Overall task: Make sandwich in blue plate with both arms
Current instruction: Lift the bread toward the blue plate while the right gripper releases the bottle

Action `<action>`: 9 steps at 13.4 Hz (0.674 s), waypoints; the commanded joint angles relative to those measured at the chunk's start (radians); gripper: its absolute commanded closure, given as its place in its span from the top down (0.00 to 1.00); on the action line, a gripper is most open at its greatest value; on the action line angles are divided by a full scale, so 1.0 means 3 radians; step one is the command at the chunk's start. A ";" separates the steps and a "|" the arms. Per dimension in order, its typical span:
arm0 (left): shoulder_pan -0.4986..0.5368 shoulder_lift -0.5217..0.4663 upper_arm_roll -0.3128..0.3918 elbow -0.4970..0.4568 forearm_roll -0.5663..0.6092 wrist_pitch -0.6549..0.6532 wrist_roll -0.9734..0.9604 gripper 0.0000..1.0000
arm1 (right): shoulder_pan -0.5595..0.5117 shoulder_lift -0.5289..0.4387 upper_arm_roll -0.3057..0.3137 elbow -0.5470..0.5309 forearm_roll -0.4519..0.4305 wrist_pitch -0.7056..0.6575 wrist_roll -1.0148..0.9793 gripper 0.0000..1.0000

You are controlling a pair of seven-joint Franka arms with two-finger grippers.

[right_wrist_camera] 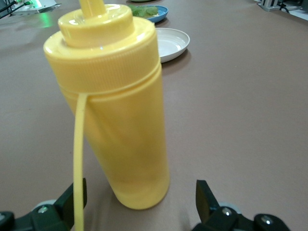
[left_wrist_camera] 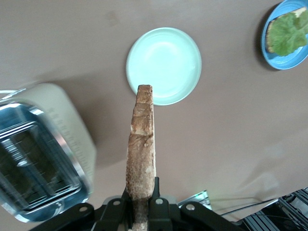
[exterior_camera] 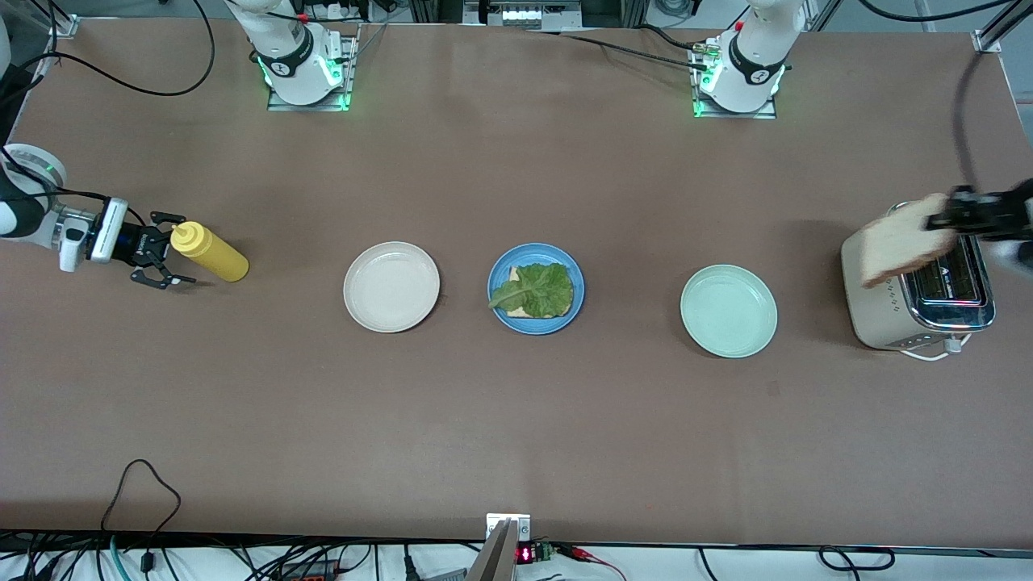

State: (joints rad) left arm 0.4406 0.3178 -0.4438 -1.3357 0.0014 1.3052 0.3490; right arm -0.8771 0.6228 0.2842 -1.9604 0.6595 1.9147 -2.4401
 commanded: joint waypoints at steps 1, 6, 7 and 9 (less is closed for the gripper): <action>-0.0424 0.0116 -0.0034 0.0035 -0.0071 0.0000 -0.0542 0.01 | -0.0068 -0.0015 0.0029 0.0086 0.0021 -0.0123 -0.0017 1.00; -0.1084 0.0153 -0.0004 -0.0343 -0.0632 0.0664 -0.1642 0.01 | -0.0073 -0.0112 -0.0001 0.0178 -0.0005 -0.0251 0.0029 1.00; -0.1176 0.0153 0.0001 -0.0470 -0.0689 0.0903 -0.1765 0.01 | -0.0073 -0.0138 -0.0002 0.0199 -0.0015 -0.0302 0.0085 1.00; -0.1345 0.0198 0.0001 -0.0782 -0.0944 0.1567 -0.1879 0.01 | -0.0073 -0.0275 -0.0007 0.0209 -0.0040 -0.0394 0.0182 1.00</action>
State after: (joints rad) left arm 0.0738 0.3800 -0.4576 -1.4797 -0.2040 1.6300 -0.1817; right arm -0.8893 0.5932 0.2805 -1.8954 0.6579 1.8352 -2.4218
